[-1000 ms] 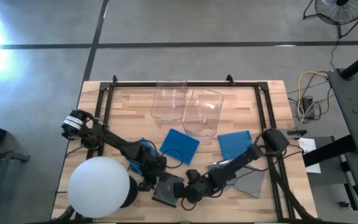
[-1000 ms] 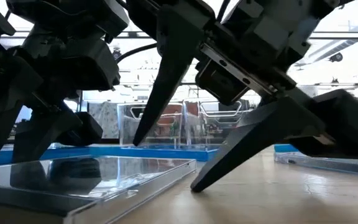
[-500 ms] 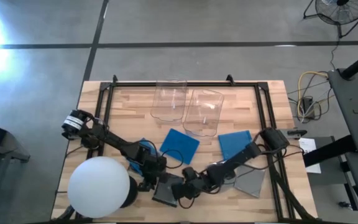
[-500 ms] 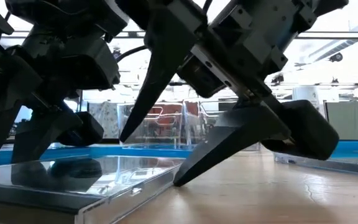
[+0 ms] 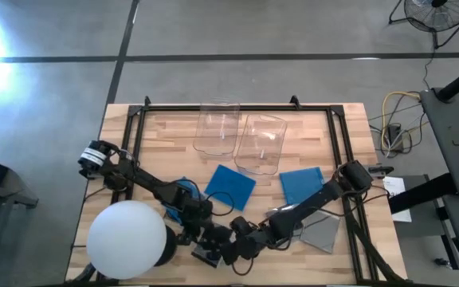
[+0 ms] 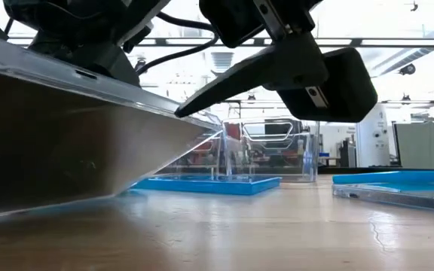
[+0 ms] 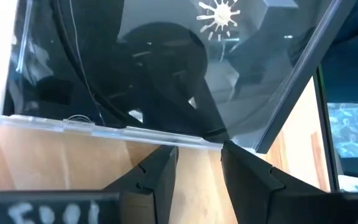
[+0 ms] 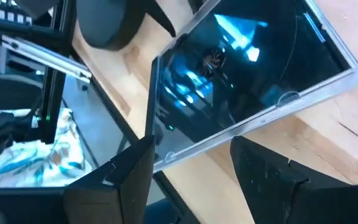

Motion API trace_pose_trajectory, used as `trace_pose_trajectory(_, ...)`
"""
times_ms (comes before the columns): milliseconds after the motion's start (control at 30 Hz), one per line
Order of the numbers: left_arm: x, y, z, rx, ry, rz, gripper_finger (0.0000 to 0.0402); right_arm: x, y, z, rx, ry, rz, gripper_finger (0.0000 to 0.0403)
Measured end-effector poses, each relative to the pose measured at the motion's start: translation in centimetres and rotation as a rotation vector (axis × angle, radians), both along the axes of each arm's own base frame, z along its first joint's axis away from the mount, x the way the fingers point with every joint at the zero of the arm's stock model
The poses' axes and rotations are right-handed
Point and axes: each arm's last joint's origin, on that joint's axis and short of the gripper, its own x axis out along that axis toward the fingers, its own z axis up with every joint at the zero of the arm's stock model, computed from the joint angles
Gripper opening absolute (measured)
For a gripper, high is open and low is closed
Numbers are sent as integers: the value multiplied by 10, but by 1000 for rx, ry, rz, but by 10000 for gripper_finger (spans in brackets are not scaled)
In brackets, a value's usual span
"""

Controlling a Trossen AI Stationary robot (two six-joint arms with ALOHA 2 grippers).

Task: Pick & place jewel cases by type
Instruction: Put the black CD case into the right transparent bin

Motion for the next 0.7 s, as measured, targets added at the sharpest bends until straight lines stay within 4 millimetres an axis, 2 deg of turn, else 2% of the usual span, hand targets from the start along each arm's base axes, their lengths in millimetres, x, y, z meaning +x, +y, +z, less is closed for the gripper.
trace_pose_trajectory(333,3,-2,4,-43,-12,24,116,10,-9,16,-163,-134,-162,208)
trace_pose_trajectory(467,3,-3,7,-52,-30,21,116,11,-9,19,-90,-130,-171,208)
trace_pose_trajectory(700,4,-3,9,-51,-44,22,116,11,-12,9,85,-43,-180,208)
